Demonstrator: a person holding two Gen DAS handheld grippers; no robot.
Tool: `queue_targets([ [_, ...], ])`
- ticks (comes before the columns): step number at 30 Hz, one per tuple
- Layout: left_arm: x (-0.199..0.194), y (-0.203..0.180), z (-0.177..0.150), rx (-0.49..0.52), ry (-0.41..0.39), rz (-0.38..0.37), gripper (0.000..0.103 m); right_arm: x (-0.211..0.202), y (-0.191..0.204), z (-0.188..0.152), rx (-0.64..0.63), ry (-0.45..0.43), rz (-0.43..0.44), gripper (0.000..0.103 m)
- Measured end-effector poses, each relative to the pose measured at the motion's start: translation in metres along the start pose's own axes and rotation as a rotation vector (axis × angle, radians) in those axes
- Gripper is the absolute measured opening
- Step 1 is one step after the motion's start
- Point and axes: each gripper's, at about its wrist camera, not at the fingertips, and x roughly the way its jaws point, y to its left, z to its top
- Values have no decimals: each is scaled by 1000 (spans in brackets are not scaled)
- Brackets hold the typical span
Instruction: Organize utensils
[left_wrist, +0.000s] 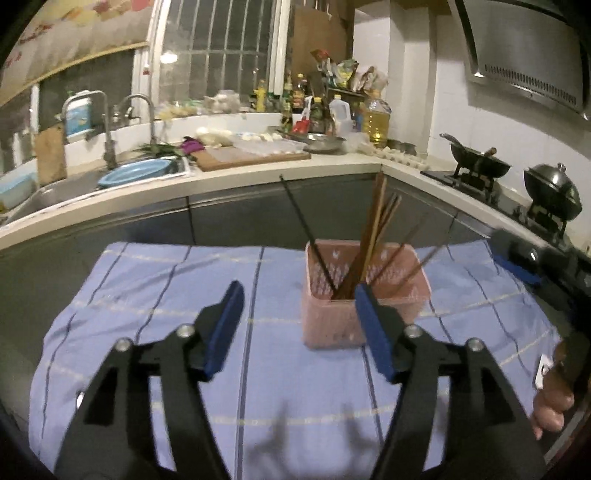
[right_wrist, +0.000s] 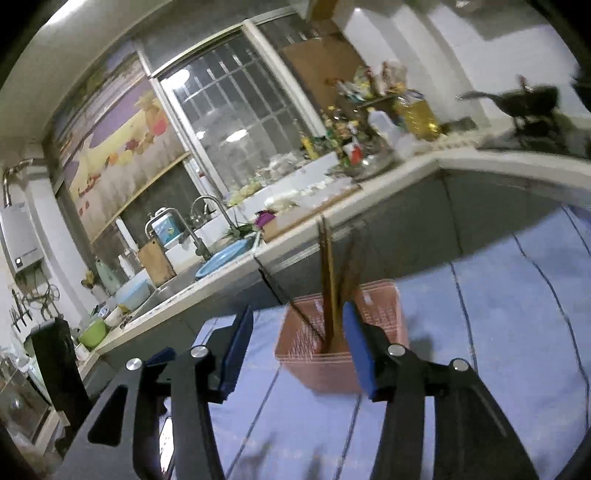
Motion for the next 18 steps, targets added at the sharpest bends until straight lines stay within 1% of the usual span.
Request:
queue_targets([
  [1, -10, -2, -10, 3, -3, 10, 64, -11, -3, -14, 22, 3, -4, 54],
  [3, -22, -7, -19, 5, -7, 21, 69, -27, -9, -35, 59, 16, -17, 55],
  [5, -39, -12, -29, 11, -20, 44, 70, -40, -15, -54, 96, 33, -31, 55],
  [7, -55, -21, -36, 34, -41, 77, 71, -49, -18, -70, 119, 70, -45, 55],
  [9, -69, -29, -42, 60, -52, 95, 72, -58, -14, -78, 118, 82, -49, 55],
  [13, -98, -39, -56, 92, -76, 132, 74, -83, 4, -89, 90, 67, -34, 55],
  [18, -130, -42, -69, 86, -99, 137, 75, -109, 32, -94, 50, 48, -1, 56],
])
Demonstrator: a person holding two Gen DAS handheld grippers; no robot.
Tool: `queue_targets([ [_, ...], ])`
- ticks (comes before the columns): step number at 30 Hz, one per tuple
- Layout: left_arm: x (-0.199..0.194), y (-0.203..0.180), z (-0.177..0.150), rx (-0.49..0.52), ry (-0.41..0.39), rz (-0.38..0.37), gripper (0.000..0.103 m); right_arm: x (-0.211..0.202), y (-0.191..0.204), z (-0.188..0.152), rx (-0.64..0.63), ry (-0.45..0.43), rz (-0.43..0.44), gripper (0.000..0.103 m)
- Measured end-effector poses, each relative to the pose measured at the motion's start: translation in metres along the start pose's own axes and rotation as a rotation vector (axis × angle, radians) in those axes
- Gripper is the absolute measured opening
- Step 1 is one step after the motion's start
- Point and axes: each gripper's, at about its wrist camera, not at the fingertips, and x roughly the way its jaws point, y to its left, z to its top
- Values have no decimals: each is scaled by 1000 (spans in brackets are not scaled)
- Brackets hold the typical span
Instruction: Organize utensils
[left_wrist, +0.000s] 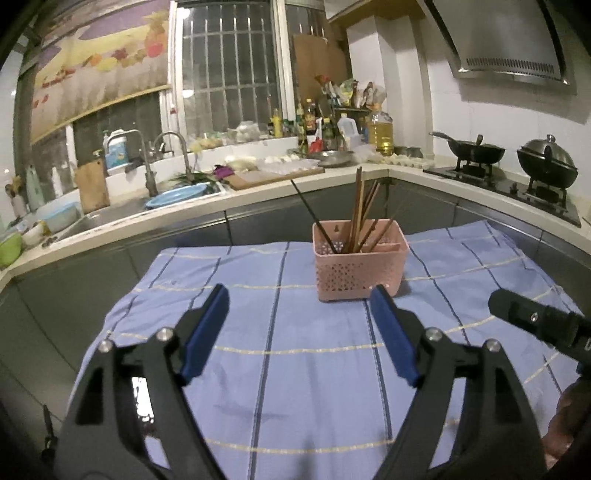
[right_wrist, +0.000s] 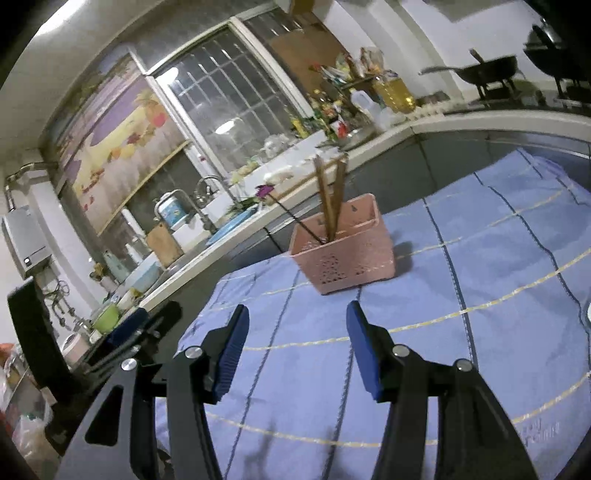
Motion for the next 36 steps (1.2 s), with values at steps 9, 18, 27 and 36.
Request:
queue_targets([
  [9, -31, -4, 2, 17, -62, 15, 81, -29, 23, -4, -38, -36, 38, 59],
  [18, -20, -20, -1, 47, -19, 6, 81, -34, 7, -1, 2, -54, 34, 60],
  [27, -9, -17, -5, 39, 13, 12, 81, -29, 0, -2, 27, -51, 49, 60],
  [36, -5, -12, -13, 37, 38, 10, 86, -26, 8, -8, 17, -49, 42, 60],
])
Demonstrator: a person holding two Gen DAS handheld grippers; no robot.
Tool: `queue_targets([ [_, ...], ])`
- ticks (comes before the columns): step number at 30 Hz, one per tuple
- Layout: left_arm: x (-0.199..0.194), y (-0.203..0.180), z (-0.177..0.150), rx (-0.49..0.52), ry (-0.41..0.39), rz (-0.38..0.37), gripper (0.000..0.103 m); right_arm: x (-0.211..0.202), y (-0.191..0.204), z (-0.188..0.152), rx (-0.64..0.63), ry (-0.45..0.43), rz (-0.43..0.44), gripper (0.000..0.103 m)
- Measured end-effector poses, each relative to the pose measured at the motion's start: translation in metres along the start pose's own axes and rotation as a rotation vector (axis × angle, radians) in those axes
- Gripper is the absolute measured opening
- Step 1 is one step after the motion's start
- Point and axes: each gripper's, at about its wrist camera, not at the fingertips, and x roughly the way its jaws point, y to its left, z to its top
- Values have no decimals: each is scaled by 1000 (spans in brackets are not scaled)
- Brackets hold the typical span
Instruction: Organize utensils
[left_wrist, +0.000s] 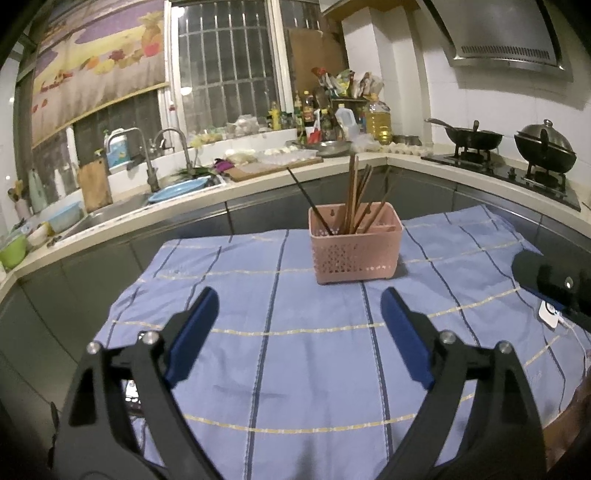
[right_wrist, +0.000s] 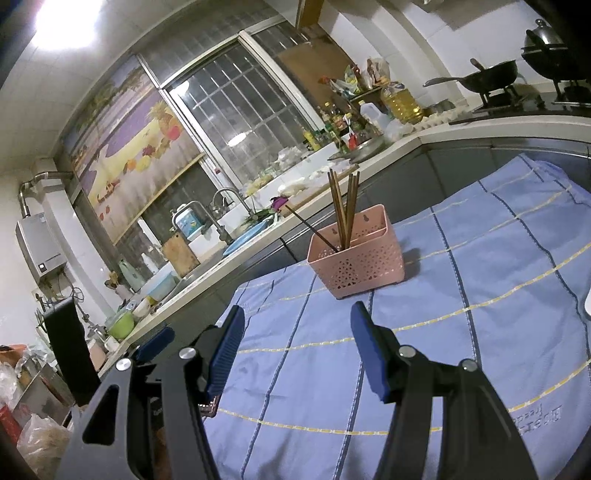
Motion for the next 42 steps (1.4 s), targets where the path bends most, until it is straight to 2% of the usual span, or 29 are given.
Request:
queue_targets([
  [2, -2, 1, -4, -4, 3, -21, 86, 2, 1, -3, -5, 0, -19, 60],
  [4, -4, 4, -8, -25, 11, -60, 94, 5, 1, -5, -6, 11, -42, 61],
  [8, 1, 18, -16, -101, 28, -121, 94, 11, 2, -8, -13, 29, -89, 67],
  [11, 6, 27, -21, -107, 22, -111, 94, 20, 5, -11, -26, 38, -130, 69],
  [17, 20, 47, -27, -116, -38, -68, 94, 52, 23, -16, -107, 55, -220, 73],
  [20, 35, 55, -28, -117, -35, -63, 94, 70, 29, -20, -139, 67, -262, 73],
  [26, 63, 58, -24, -97, -56, -90, 94, 84, 31, -26, -163, 60, -366, 73],
  [34, 92, 38, -23, -69, -20, -200, 94, 72, 10, -28, -113, 24, -493, 73],
  [38, 93, 30, -25, -61, -5, -211, 94, 69, 1, -24, -93, 25, -495, 73],
  [42, 85, 30, -24, -40, -7, -166, 97, 76, 0, -19, -90, 32, -434, 73],
])
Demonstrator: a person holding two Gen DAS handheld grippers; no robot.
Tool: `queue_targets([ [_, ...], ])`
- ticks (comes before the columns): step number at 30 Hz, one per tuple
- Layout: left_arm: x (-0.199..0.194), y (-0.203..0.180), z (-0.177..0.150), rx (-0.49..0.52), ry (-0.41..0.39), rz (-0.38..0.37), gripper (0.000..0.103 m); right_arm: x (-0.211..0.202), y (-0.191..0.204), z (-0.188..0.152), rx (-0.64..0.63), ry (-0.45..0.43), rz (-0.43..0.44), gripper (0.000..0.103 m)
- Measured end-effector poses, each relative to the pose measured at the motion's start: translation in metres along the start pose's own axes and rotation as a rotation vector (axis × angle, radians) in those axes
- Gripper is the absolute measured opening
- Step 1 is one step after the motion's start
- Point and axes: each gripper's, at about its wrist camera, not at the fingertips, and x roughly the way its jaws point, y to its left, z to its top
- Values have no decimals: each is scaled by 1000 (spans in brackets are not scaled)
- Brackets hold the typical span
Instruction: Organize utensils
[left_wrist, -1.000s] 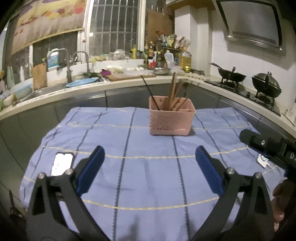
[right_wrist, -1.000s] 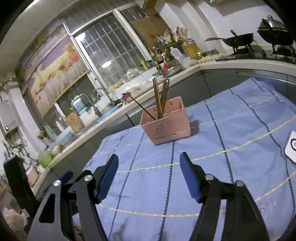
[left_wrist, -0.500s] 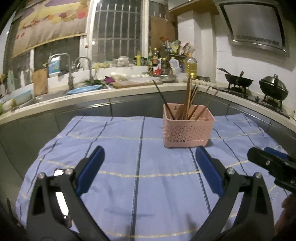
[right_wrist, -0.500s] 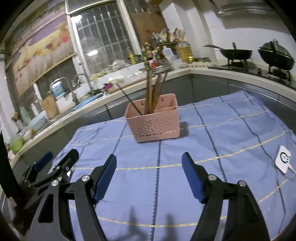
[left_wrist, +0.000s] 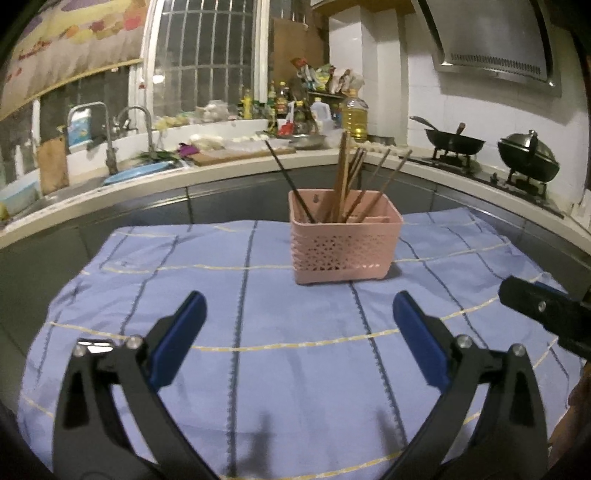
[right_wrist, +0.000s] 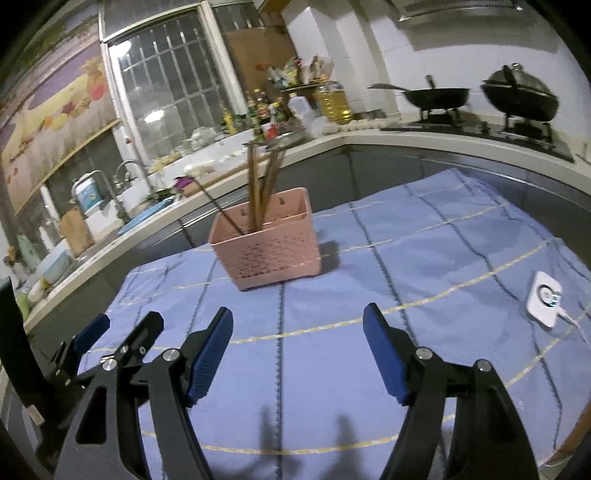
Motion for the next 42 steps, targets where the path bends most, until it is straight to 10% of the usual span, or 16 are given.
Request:
queue_targets([
  [10, 8, -5, -40, 72, 346, 9, 97, 25, 0, -3, 13, 71, 167, 73],
  [15, -4, -1, -46, -2, 362, -8, 97, 21, -22, -4, 57, 85, 180, 73],
  [28, -46, -24, 34, 98, -100, 323, 97, -14, -58, 0, 122, 5, 157, 78],
  [34, -76, -10, 74, -27, -248, 301, 97, -27, -40, 27, 44, -70, 175, 79],
  [42, -79, 6, 82, -71, -247, 266, 97, -50, 4, 60, -89, -221, 217, 85],
])
